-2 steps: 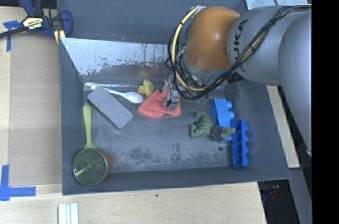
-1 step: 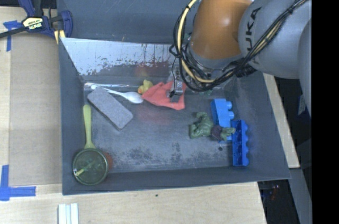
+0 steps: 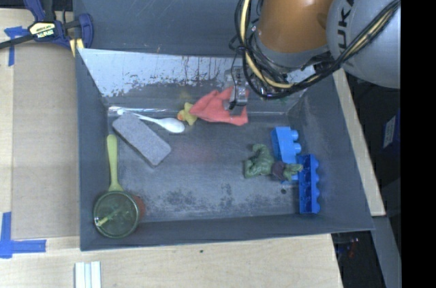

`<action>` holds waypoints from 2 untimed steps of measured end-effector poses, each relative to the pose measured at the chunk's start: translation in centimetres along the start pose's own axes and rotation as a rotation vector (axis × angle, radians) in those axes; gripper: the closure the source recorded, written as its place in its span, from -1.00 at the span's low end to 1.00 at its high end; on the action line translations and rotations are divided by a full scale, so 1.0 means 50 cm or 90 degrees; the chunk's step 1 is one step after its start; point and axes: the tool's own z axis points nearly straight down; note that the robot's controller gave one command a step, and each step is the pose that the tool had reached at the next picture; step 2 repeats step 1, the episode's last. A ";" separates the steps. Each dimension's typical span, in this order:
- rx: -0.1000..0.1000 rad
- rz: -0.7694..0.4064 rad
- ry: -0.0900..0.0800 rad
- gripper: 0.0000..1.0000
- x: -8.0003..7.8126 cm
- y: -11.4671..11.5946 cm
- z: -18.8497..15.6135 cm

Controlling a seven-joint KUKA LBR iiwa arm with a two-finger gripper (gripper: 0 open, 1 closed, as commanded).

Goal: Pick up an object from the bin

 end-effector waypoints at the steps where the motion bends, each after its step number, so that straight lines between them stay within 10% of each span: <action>1: 0.000 0.005 0.003 1.00 0.005 0.001 -0.009; 2: 0.000 0.005 0.003 1.00 0.005 0.001 -0.009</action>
Offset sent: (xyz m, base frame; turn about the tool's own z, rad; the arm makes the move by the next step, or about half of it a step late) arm -0.0378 0.0551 -0.0409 -0.1482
